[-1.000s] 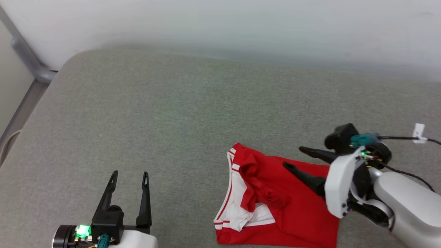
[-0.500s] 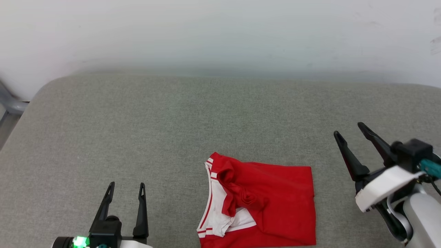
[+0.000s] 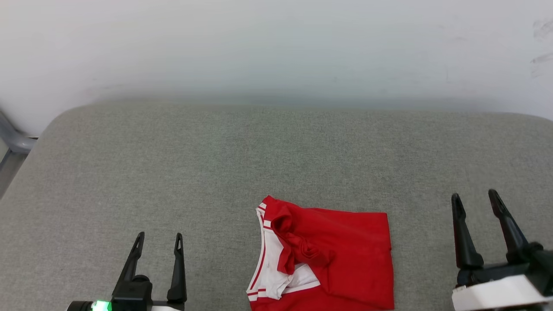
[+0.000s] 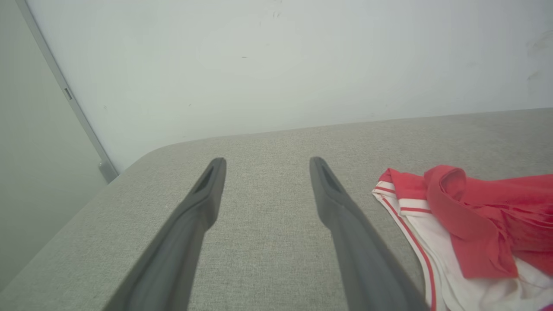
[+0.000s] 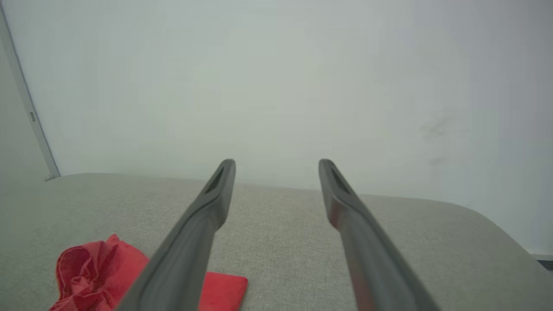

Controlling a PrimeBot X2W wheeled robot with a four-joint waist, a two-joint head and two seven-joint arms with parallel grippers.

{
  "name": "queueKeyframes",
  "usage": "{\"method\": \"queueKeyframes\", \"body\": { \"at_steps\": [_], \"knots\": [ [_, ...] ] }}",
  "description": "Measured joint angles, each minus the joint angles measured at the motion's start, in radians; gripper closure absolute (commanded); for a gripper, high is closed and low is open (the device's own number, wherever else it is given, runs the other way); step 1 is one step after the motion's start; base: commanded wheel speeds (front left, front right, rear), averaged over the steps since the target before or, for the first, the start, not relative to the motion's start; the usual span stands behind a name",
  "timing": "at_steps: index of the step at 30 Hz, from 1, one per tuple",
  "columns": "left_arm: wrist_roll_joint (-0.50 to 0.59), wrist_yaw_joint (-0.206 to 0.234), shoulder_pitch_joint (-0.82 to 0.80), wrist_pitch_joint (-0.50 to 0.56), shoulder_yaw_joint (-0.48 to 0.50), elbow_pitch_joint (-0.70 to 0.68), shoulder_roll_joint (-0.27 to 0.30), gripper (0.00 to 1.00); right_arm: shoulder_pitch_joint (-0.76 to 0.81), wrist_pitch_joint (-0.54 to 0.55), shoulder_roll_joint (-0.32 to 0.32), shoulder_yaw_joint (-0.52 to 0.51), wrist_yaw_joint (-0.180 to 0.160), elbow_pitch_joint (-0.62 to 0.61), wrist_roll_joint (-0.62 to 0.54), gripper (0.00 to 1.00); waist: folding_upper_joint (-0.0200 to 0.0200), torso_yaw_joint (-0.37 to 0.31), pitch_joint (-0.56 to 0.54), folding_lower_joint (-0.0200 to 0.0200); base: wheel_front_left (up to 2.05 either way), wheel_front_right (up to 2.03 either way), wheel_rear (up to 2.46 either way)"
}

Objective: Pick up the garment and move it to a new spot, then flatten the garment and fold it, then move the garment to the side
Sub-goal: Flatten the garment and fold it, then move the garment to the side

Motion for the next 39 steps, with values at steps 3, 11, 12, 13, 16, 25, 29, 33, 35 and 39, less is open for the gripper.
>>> {"method": "queueKeyframes", "body": {
  "at_steps": [3, 11, 12, 13, 16, 25, 29, 33, 35, 39],
  "knots": [
    [-0.001, -0.003, 0.006, 0.000, -0.002, -0.005, 0.000, 0.00, 0.056, 0.000, 0.029, -0.021, 0.000, -0.037, -0.010, 0.00, 0.0000, 0.002, -0.005, 0.0000, 0.00, 0.00, 0.00],
    [-0.003, -0.011, 0.025, 0.000, -0.004, -0.012, 0.000, 0.00, 0.130, 0.000, 0.058, -0.029, 0.000, -0.067, -0.012, 0.00, 0.0000, -0.003, -0.013, 0.0000, 0.00, 0.00, 0.00],
    [-0.003, -0.011, 0.025, 0.000, -0.004, -0.011, 0.000, 0.00, 0.133, 0.000, 0.060, -0.028, 0.000, -0.065, -0.012, 0.00, 0.0000, -0.003, -0.013, 0.0000, 0.00, 0.00, 0.00],
    [-0.003, -0.012, 0.025, 0.000, -0.005, -0.011, 0.000, 0.00, 0.134, 0.000, 0.060, -0.028, 0.000, -0.061, -0.012, 0.00, 0.0000, -0.003, -0.014, 0.0001, 0.00, 0.00, 0.00],
    [-0.003, -0.012, 0.025, 0.000, -0.007, -0.009, 0.000, 0.00, 0.135, 0.000, 0.061, -0.026, 0.000, -0.049, -0.013, 0.00, 0.0000, -0.001, -0.014, 0.0001, 0.00, 0.00, 0.00],
    [-0.003, -0.012, 0.025, 0.000, -0.009, -0.004, -0.002, 0.00, 0.117, 0.000, 0.056, -0.023, 0.000, -0.028, -0.029, 0.00, 0.0000, 0.004, -0.013, 0.0001, 0.00, 0.00, 0.00],
    [-0.003, -0.012, 0.024, 0.000, -0.012, -0.003, -0.003, 0.00, 0.031, 0.045, -0.016, -0.008, 0.000, -0.011, 0.002, 0.00, 0.0000, 0.008, -0.007, 0.0001, 0.00, 0.00, 0.00],
    [-0.003, -0.012, 0.012, 0.000, -0.017, -0.003, -0.006, 0.00, -0.115, 0.229, -0.149, 0.073, 0.000, -0.012, 0.116, 0.00, 0.0000, 0.016, 0.011, 0.0001, 0.00, 0.00, 0.00],
    [-0.003, -0.014, 0.003, 0.000, -0.021, -0.003, -0.007, 0.00, -0.166, 0.338, -0.210, 0.127, 0.000, -0.007, 0.165, 0.00, 0.0000, 0.021, 0.020, 0.0002, 0.00, 0.00, 0.00],
    [-0.003, -0.013, -0.006, 0.000, -0.022, -0.002, -0.009, 0.00, -0.244, 0.557, -0.303, 0.220, 0.000, 0.004, 0.292, 0.00, 0.0000, 0.032, 0.038, 0.0002, 0.00, 0.00, 0.00]
  ]
}}
